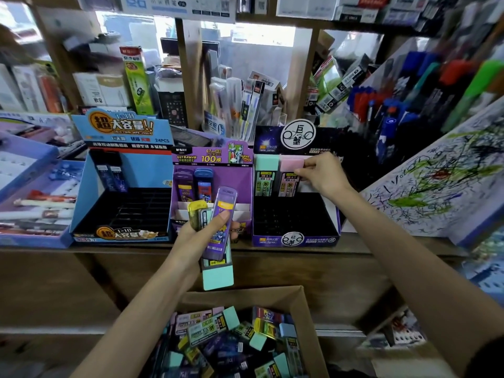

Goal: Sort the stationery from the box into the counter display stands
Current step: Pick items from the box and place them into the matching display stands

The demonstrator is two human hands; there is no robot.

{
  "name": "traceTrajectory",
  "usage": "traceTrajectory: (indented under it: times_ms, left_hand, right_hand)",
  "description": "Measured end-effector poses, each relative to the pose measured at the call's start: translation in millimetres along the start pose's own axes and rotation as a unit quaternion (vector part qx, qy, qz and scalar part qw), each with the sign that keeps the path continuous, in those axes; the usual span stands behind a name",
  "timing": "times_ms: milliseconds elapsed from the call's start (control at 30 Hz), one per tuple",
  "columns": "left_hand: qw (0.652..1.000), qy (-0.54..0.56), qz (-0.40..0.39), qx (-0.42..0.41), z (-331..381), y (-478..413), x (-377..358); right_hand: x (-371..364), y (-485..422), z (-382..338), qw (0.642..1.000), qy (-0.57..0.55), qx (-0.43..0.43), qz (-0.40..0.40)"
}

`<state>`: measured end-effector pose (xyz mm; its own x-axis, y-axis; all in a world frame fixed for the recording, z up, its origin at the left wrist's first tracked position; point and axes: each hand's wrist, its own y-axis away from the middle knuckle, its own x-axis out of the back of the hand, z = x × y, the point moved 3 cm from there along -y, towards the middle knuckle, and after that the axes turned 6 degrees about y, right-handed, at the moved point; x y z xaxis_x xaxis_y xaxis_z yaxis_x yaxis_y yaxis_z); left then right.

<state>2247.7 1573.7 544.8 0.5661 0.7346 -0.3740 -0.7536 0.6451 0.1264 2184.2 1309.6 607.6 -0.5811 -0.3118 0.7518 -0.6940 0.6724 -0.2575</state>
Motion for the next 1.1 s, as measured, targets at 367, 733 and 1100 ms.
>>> traceTrajectory:
  times_ms: [367, 733, 1100]
  left_hand:
    - [1.0, 0.005, 0.005, -0.007, 10.4, 7.8, 3.9]
    - [1.0, 0.011, -0.005, -0.017, 24.4, 19.0, 38.2]
    - [0.997, -0.01, 0.054, -0.051, 36.2, 23.7, 98.0]
  right_hand:
    - [-9.7, 75.5, -52.0, 0.988, -0.124, 0.013, -0.093]
    - [-73.1, 102.0, -125.3, 0.925, -0.316, -0.013, -0.212]
    - [-67.5, 44.3, -150.7, 0.952, -0.295, 0.059, -0.048]
